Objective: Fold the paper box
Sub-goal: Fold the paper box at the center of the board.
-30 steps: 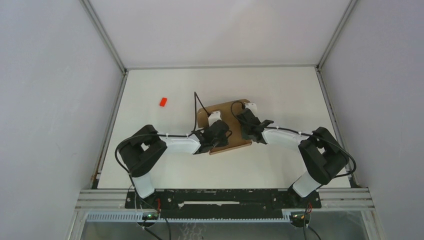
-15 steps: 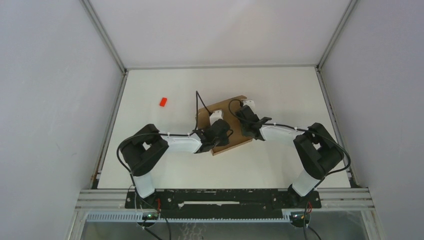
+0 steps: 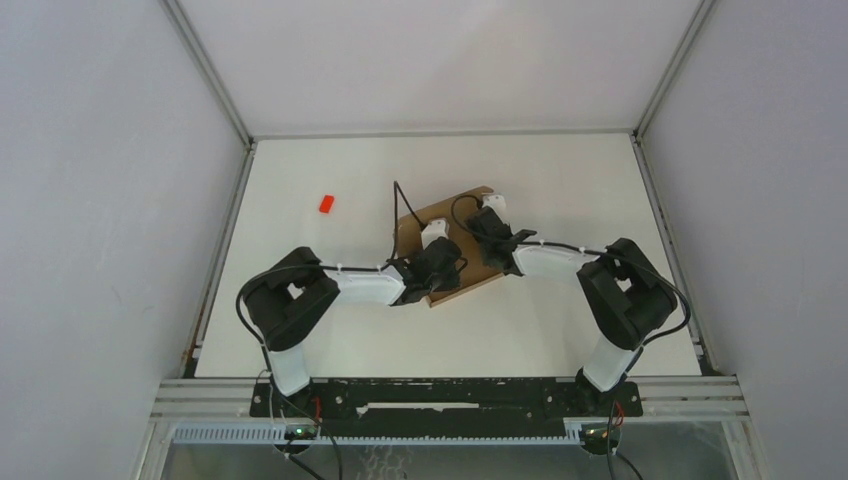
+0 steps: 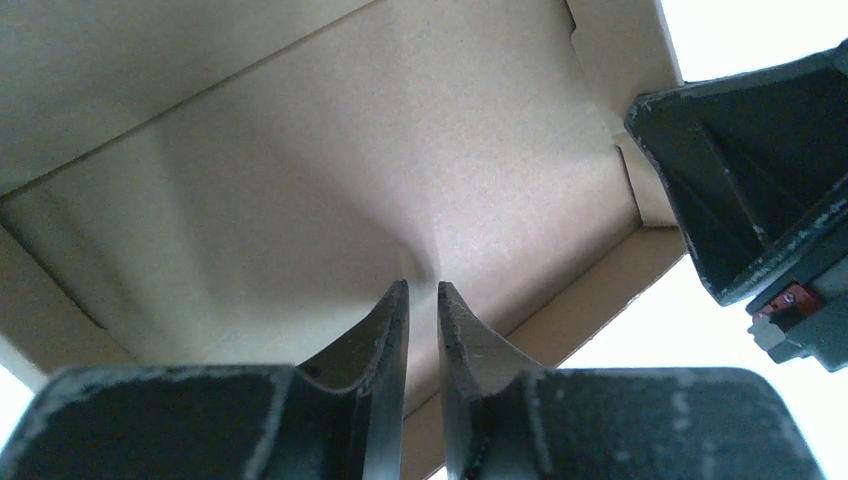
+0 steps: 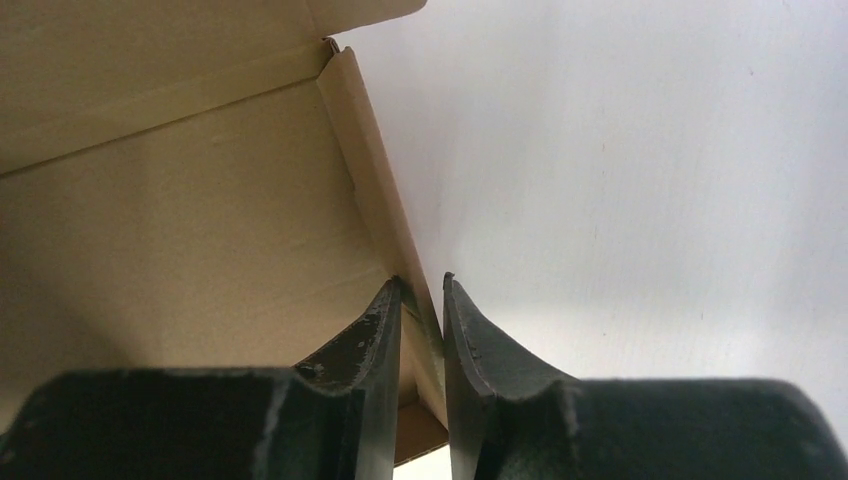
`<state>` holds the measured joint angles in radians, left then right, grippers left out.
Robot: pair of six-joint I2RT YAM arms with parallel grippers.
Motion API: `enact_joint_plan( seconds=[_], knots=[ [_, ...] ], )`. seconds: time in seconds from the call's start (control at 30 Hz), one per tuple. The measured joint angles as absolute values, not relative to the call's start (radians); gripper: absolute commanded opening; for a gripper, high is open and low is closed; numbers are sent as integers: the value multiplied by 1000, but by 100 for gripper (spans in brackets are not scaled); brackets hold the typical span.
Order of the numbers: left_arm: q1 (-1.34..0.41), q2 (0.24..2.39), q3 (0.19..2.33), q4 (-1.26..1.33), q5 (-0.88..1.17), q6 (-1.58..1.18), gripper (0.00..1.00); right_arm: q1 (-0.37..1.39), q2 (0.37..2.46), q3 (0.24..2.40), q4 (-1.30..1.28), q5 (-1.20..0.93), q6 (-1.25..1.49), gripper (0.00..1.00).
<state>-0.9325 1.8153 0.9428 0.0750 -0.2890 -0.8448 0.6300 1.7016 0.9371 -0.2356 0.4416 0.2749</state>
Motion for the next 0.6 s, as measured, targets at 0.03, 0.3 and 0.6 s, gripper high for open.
enact_joint_plan(
  seconds=[0.03, 0.3, 0.6],
  knots=[
    [-933, 1815, 943, 75, -287, -845, 22, 630, 1707, 944, -239, 446, 276, 26],
    [-932, 1816, 943, 80, -283, -838, 22, 616, 1723, 963, -252, 461, 298, 20],
    [-930, 1817, 943, 82, -284, -837, 22, 603, 1744, 992, -279, 466, 328, 13]
  ],
)
